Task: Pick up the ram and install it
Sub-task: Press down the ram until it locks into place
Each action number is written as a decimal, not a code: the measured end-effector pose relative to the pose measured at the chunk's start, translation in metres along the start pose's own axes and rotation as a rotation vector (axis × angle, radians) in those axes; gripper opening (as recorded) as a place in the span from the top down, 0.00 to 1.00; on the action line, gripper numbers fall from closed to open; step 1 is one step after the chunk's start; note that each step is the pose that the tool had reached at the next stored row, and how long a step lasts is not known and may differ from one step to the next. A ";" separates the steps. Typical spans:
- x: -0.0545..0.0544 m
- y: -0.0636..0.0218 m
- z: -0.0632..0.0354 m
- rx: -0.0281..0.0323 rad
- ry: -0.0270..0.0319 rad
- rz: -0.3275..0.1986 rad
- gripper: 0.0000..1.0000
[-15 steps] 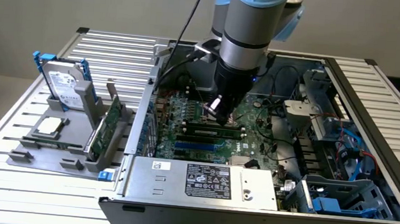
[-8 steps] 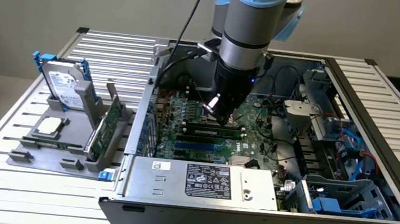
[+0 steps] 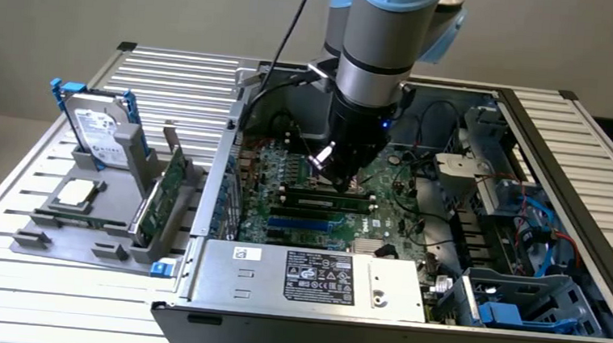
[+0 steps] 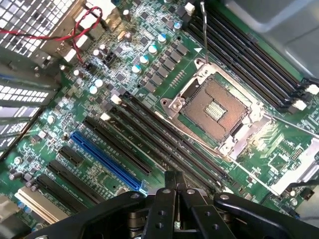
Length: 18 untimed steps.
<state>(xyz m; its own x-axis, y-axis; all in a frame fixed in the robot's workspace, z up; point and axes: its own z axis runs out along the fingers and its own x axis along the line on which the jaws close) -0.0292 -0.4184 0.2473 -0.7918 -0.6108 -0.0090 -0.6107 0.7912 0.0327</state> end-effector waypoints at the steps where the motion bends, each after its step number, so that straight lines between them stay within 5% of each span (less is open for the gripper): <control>1: 0.000 0.0000 0.0000 0.0008 0.0002 0.014 0.89; 18: 0.000 0.0000 0.0000 0.0072 -0.0042 0.267 0.89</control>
<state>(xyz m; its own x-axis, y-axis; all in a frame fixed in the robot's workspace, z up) -0.0292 -0.4183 0.2473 -0.9250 -0.3800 -0.0052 -0.3800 0.9246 0.0274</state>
